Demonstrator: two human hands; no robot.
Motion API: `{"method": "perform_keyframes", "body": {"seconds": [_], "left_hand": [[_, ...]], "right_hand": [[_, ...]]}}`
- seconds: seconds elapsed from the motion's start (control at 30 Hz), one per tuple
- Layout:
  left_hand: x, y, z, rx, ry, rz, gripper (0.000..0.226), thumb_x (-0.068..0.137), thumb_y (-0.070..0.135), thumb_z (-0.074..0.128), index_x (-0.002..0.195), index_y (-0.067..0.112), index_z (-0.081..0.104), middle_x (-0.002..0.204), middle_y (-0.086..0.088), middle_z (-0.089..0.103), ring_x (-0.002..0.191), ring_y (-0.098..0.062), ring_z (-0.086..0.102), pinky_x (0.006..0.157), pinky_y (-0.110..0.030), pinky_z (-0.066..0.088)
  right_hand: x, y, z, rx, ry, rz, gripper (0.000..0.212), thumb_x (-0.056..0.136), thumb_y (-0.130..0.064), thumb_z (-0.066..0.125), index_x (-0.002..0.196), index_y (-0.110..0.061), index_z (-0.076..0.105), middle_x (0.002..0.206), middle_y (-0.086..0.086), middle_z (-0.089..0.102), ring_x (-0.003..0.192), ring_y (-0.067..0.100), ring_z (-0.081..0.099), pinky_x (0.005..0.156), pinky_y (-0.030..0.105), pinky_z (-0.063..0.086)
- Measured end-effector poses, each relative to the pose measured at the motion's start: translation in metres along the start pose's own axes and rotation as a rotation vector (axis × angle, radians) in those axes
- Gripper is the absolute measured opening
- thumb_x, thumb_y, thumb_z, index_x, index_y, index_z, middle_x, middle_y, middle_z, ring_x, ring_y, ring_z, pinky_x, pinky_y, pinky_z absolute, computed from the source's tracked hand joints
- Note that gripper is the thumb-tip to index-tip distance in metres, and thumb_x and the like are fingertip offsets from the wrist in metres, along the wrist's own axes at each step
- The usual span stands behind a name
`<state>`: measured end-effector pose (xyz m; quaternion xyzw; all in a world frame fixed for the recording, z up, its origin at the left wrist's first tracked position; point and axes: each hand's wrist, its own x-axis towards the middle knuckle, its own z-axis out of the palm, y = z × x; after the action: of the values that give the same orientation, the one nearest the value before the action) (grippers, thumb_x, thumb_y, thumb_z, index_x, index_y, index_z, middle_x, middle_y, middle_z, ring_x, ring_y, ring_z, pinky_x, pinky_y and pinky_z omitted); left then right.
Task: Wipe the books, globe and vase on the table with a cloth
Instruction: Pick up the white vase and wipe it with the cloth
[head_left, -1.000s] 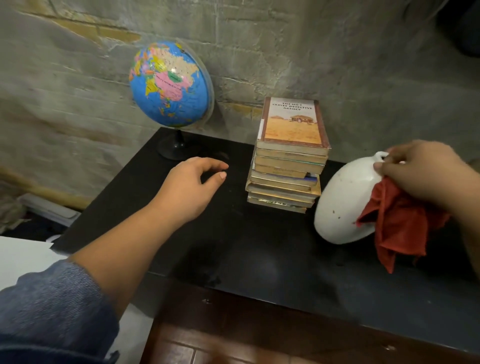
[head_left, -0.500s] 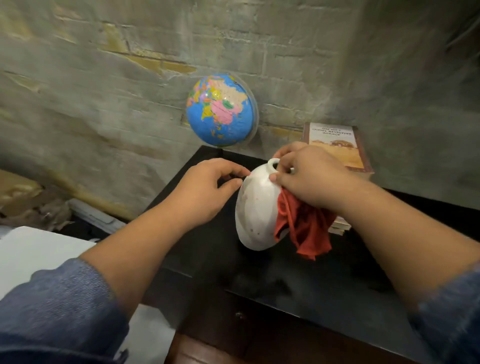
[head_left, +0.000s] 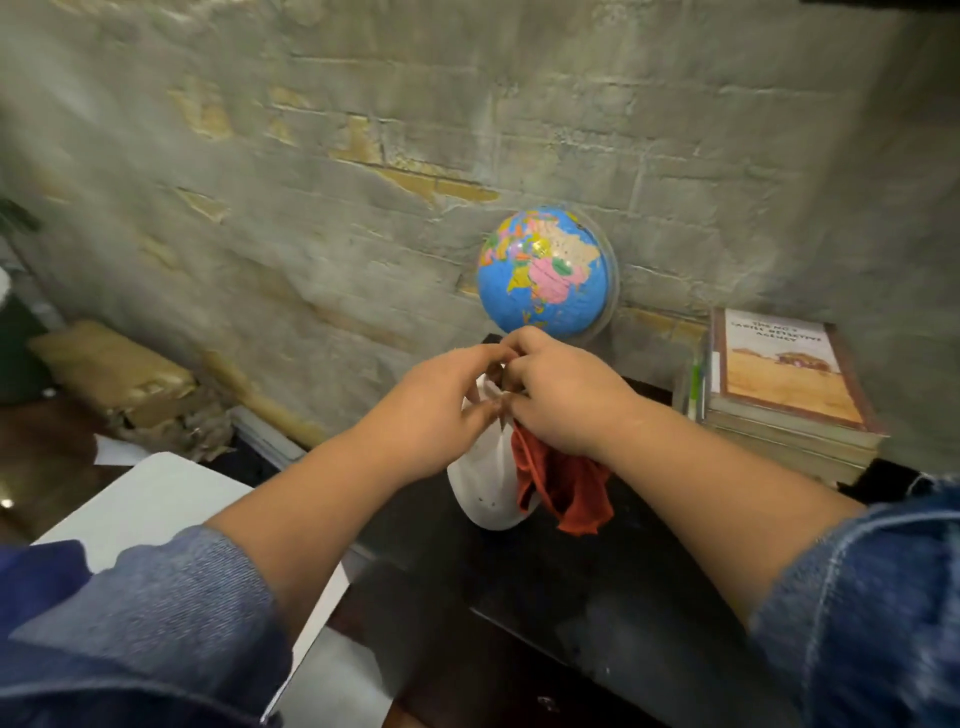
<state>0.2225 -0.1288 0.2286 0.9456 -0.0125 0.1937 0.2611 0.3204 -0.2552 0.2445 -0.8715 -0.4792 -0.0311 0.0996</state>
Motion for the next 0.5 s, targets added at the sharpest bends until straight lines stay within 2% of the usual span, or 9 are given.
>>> {"method": "perform_keyframes", "body": {"seconds": [0.1, 0.2, 0.23, 0.3, 0.4, 0.5], "left_hand": [[-0.001, -0.001, -0.006, 0.036, -0.035, -0.007, 0.046, 0.089, 0.015, 0.059, 0.133, 0.021, 0.048, 0.111, 0.003, 0.064, 0.084, -0.009, 0.052, 0.07, -0.013, 0.031], [0.005, 0.003, -0.006, 0.108, -0.048, -0.009, 0.038, 0.092, 0.028, 0.056, 0.129, 0.02, 0.05, 0.113, 0.002, 0.064, 0.098, -0.015, 0.055, 0.079, -0.02, 0.037], [0.01, 0.006, -0.002, 0.156, -0.047, -0.015, 0.035, 0.092, 0.033, 0.055, 0.124, 0.018, 0.052, 0.111, 0.0, 0.065, 0.102, -0.02, 0.055, 0.082, -0.026, 0.04], [0.023, 0.018, 0.007, 0.31, -0.092, -0.021, 0.033, 0.093, 0.04, 0.051, 0.111, 0.014, 0.056, 0.106, -0.007, 0.064, 0.103, -0.027, 0.054, 0.078, -0.035, 0.04], [0.043, 0.042, 0.025, 0.5, -0.242, 0.022, 0.036, 0.098, 0.04, 0.041, 0.105, 0.009, 0.059, 0.106, -0.013, 0.063, 0.102, -0.03, 0.056, 0.069, -0.034, 0.035], [0.042, 0.048, 0.041, 0.573, -0.332, 0.041, 0.038, 0.1, 0.035, 0.037, 0.103, 0.007, 0.063, 0.103, -0.013, 0.063, 0.099, -0.031, 0.057, 0.068, -0.033, 0.035]], "right_hand": [[0.002, 0.004, 0.003, 0.053, 0.012, -0.044, 0.025, 0.088, -0.038, 0.06, 0.103, -0.02, 0.07, 0.129, -0.006, 0.045, 0.105, 0.019, 0.058, 0.091, 0.035, 0.046], [-0.004, 0.024, 0.0, 0.247, 0.153, 0.001, 0.013, 0.085, -0.029, 0.067, 0.097, -0.025, 0.072, 0.118, -0.009, 0.053, 0.105, 0.009, 0.056, 0.095, 0.028, 0.043], [-0.012, 0.034, -0.002, 0.307, 0.22, 0.053, 0.008, 0.084, -0.025, 0.069, 0.092, -0.026, 0.072, 0.111, -0.009, 0.056, 0.103, 0.008, 0.056, 0.095, 0.023, 0.04], [-0.027, 0.053, -0.006, 0.398, 0.309, 0.185, 0.012, 0.083, -0.018, 0.07, 0.084, -0.03, 0.068, 0.101, -0.005, 0.061, 0.102, 0.01, 0.056, 0.09, 0.017, 0.034], [-0.058, 0.078, -0.004, 0.486, 0.293, 0.407, 0.014, 0.086, -0.018, 0.068, 0.08, -0.03, 0.068, 0.099, 0.001, 0.067, 0.101, 0.015, 0.058, 0.086, 0.022, 0.034], [-0.087, 0.083, 0.005, 0.566, 0.256, 0.503, 0.009, 0.088, -0.022, 0.067, 0.081, -0.023, 0.073, 0.096, -0.003, 0.069, 0.097, 0.015, 0.062, 0.081, 0.023, 0.04]]}}
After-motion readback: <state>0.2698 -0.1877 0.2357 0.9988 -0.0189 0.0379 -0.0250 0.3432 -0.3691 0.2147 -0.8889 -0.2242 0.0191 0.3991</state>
